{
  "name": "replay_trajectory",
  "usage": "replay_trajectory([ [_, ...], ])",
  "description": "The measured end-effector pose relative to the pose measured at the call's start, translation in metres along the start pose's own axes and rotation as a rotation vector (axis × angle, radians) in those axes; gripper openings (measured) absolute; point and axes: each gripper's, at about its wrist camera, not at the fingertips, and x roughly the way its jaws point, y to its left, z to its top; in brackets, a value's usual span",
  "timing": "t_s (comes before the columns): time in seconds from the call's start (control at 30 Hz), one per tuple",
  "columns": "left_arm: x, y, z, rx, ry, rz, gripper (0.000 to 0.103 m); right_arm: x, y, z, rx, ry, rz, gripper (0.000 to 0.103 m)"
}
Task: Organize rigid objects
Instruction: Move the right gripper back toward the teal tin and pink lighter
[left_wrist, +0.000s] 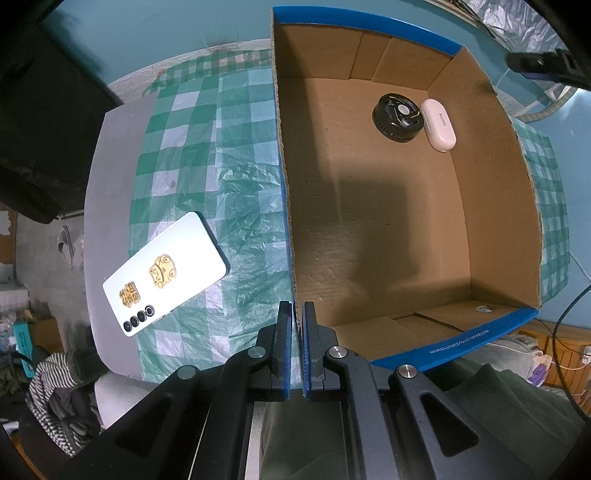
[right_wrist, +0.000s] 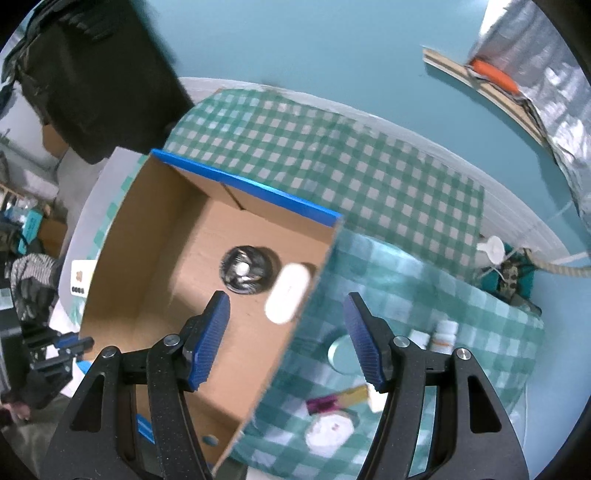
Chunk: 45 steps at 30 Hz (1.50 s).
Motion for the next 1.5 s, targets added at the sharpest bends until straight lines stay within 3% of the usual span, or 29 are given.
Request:
replay_trajectory([
  [0.53,-0.002,0.000,0.000,0.009,-0.002,0.005,0.005,-0.006,-0.047,-0.038,0.098,0.032,-0.028,0.065],
  [0.87,-0.003,0.001,-0.002,0.000,-0.006,0.005,0.005,0.037,-0.063,-0.058,0.163,0.079,0.025,0.065],
  [1.5,-0.003,0.002,-0.003,-0.005,-0.005,0.005,0.005,0.093,-0.058,-0.062,0.127,0.103,-0.064,0.065],
])
